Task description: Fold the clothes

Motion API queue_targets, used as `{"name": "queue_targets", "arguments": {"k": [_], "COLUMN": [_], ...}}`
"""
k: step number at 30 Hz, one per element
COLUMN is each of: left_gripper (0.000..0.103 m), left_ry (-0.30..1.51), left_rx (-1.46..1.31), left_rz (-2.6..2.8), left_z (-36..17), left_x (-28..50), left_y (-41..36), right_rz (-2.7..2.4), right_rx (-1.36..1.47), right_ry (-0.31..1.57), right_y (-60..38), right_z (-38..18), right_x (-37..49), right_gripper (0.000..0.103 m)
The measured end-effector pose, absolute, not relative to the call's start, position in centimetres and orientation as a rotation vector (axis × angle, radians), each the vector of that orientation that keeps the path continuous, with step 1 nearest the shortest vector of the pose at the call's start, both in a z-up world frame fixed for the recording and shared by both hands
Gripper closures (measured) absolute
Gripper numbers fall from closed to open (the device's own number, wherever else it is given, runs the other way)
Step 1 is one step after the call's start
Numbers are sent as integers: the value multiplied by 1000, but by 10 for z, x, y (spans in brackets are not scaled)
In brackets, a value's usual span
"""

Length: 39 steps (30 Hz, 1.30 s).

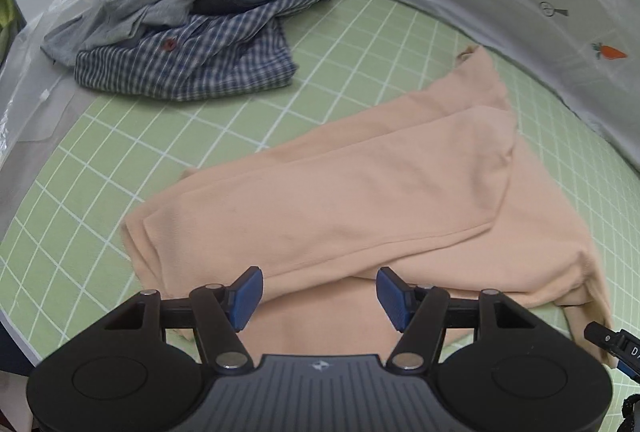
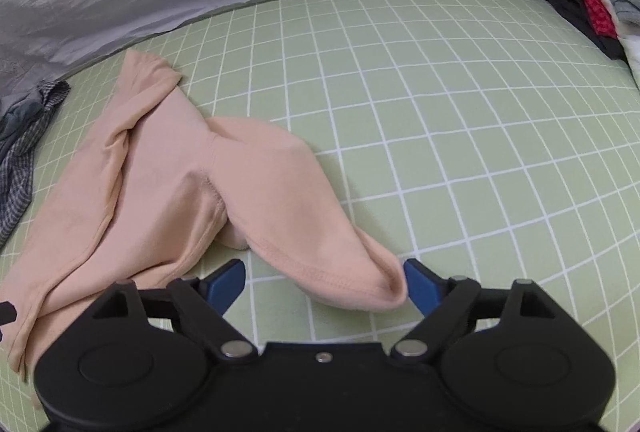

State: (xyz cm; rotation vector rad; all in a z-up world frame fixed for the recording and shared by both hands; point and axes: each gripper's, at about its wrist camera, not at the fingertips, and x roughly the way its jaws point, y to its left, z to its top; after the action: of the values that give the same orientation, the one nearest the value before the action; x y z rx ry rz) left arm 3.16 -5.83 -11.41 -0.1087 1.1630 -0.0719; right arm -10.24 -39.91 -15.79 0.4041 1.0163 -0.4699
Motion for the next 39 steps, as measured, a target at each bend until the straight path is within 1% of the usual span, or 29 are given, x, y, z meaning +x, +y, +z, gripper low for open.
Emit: {"name": "queue_targets", "arguments": {"k": [2, 3, 4, 8, 9, 12, 17, 20, 23, 24, 25, 26, 28, 29, 30, 31, 34, 35, 36, 37, 39], "left_gripper": [39, 39, 39, 39, 39, 39, 39, 39, 39, 39, 39, 39, 39, 39, 40, 40, 41, 44, 53, 55, 56], "left_ry": [1163, 1160, 1155, 1153, 1156, 1160, 1166, 1180, 1183, 1174, 1167, 1161, 1153, 1149, 1144, 1140, 1125, 1120, 1128, 1138, 1148], "left_rx": [-104, -101, -97, -106, -112, -128, -135, -139, -139, -132, -118, -99, -63, -44, -26, -8, 47, 65, 79, 92, 113], "left_rz": [-86, -93, -101, -108, -107, -104, -85, -85, -104, -112, -124, -139, -183, -205, -228, -250, -318, -340, -358, -364, -379], "left_z": [-115, -114, -114, -114, -115, -116, -121, -128, -135, -136, -137, -137, -137, -137, -137, -136, -136, -136, -137, -138, -141], "left_x": [35, 37, 39, 46, 47, 49, 43, 38, 30, 28, 25, 25, 22, 21, 20, 18, 14, 13, 12, 11, 11], "left_y": [-54, -53, -53, -59, -62, -74, -103, -124, -150, -160, -171, -183, -197, -204, -211, -218, -238, -245, -248, -250, -250], "right_rz": [-518, -539, -560, -540, -525, -528, -602, -664, -735, -753, -770, -777, -791, -795, -799, -803, -812, -816, -819, -820, -816], "right_rx": [403, 402, 400, 376, 370, 365, 311, 212, 211, 215, 220, 225, 236, 234, 233, 232, 275, 303, 330, 346, 353], "right_ry": [1019, 1018, 1017, 1009, 1003, 984, 941, 906, 891, 899, 907, 912, 921, 923, 925, 926, 935, 939, 942, 951, 965], "right_y": [-400, -400, -401, -404, -406, -425, -480, -523, -580, -595, -610, -619, -637, -639, -641, -643, -643, -643, -642, -640, -636], "right_z": [-161, -163, -164, -165, -164, -157, -145, -140, -140, -143, -145, -147, -152, -154, -156, -158, -164, -168, -171, -174, -178], "right_x": [-100, -98, -97, -94, -94, -96, -103, -113, -128, -132, -135, -138, -145, -150, -155, -160, -172, -176, -179, -181, -183], "right_gripper": [18, 25, 39, 65, 73, 80, 81, 81, 78, 75, 64, 57, 39, 32, 15, 8, 8, 8, 7, 7, 7]}}
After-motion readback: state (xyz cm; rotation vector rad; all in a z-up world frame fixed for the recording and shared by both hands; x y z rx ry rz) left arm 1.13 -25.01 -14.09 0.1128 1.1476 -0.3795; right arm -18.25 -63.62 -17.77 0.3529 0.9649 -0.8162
